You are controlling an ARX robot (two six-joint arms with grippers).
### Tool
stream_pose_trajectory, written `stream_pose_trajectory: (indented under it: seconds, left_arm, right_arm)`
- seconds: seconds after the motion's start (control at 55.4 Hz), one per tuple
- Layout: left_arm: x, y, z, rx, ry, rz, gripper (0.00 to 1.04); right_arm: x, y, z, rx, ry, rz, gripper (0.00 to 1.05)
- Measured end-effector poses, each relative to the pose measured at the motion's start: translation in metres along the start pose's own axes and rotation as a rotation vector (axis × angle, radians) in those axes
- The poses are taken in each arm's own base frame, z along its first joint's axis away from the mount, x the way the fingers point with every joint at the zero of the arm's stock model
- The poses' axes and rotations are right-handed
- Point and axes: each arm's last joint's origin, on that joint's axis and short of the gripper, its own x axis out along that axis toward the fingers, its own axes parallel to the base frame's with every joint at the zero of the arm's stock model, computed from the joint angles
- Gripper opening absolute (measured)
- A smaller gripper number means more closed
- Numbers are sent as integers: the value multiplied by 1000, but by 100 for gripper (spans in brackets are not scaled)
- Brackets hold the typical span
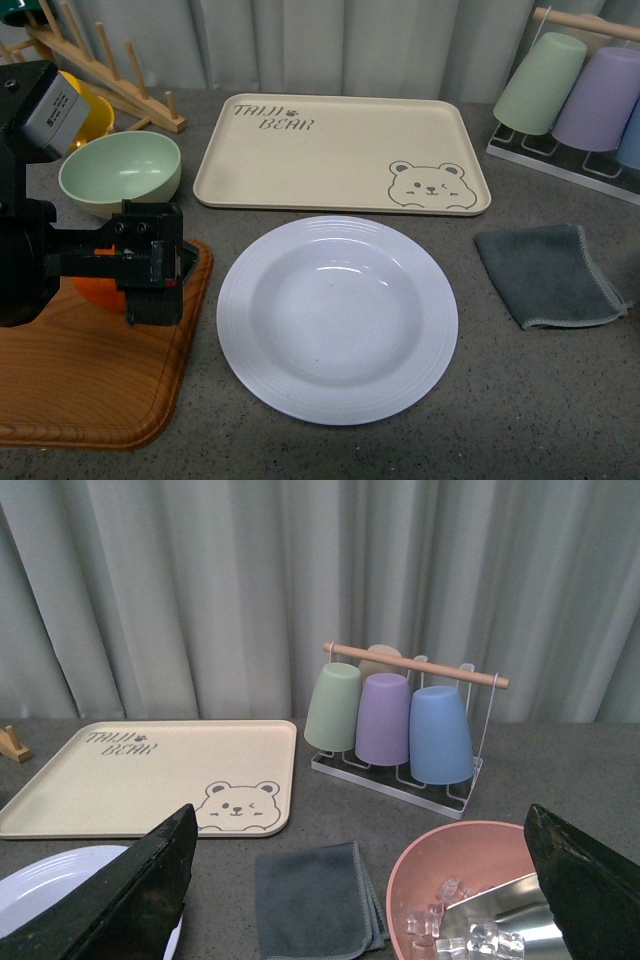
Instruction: Place orange and plate with both arms
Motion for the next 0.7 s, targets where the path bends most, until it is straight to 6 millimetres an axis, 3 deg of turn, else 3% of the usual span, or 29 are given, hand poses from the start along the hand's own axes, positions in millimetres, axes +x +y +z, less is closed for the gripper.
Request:
stream_pose_trajectory:
  seconds: [0.199,0.705]
  left_arm:
    - [16,16,11,-20,3,77,98]
    - [50,36,12,-29,60,131,98]
  right_arm:
    - [0,0,0,0,0,0,96]
    - [0,0,0,0,0,0,96]
